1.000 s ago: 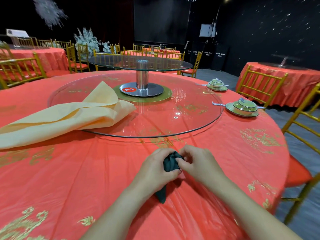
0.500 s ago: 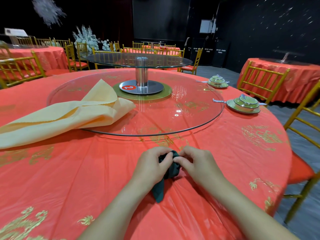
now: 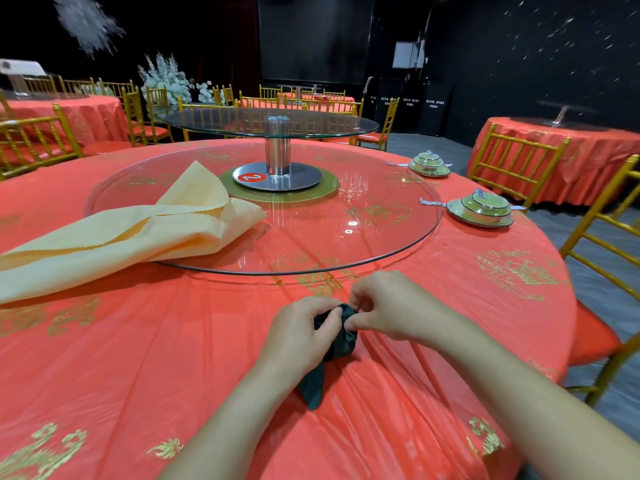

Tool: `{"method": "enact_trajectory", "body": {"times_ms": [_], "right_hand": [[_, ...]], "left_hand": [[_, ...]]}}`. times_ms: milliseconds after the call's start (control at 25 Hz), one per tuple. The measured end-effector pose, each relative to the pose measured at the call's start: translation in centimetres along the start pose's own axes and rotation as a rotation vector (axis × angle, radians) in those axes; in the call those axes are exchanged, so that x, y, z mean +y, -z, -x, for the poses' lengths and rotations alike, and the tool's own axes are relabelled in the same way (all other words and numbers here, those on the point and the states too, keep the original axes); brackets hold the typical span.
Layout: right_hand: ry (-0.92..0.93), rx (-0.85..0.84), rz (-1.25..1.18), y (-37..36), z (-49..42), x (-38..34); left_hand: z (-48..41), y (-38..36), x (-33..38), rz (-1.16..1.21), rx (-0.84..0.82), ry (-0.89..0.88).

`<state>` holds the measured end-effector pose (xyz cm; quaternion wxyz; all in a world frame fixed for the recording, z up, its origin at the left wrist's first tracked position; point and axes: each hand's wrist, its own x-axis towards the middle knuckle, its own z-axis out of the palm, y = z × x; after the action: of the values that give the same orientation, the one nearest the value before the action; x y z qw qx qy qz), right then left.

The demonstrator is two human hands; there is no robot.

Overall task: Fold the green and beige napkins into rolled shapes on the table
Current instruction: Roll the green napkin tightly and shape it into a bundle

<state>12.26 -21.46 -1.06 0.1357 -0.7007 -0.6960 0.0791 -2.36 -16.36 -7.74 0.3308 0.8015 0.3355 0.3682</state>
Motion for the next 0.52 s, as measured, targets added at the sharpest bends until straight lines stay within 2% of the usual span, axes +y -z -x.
{"method": "enact_trajectory", "body": {"times_ms": [120,240,400,480,520], "right_hand": [[0.023,0.005,-0.006,0.2,0.0,0.1],[-0.002,0.079,0.039,-0.4,0.5,0.1],[0.069,0.394,0.299,-3.5,1.8,0.0],[0.082,0.509,0.224,-4.7,2.2,0.2],[0.061,0.524,0.096,-5.3,2.6,0.3]], "left_hand": [[0.1,0.1,-0.1,0.005,-0.065,-0.015],[0.1,0.0,0.2,-0.006,-0.105,-0.014],[0.1,0.2,0.6,0.056,-0.128,-0.014],[0.1,0.1,0.6,0.074,-0.136,-0.025],[0.1,-0.1,0.6,0.085,-0.124,-0.017]]}}
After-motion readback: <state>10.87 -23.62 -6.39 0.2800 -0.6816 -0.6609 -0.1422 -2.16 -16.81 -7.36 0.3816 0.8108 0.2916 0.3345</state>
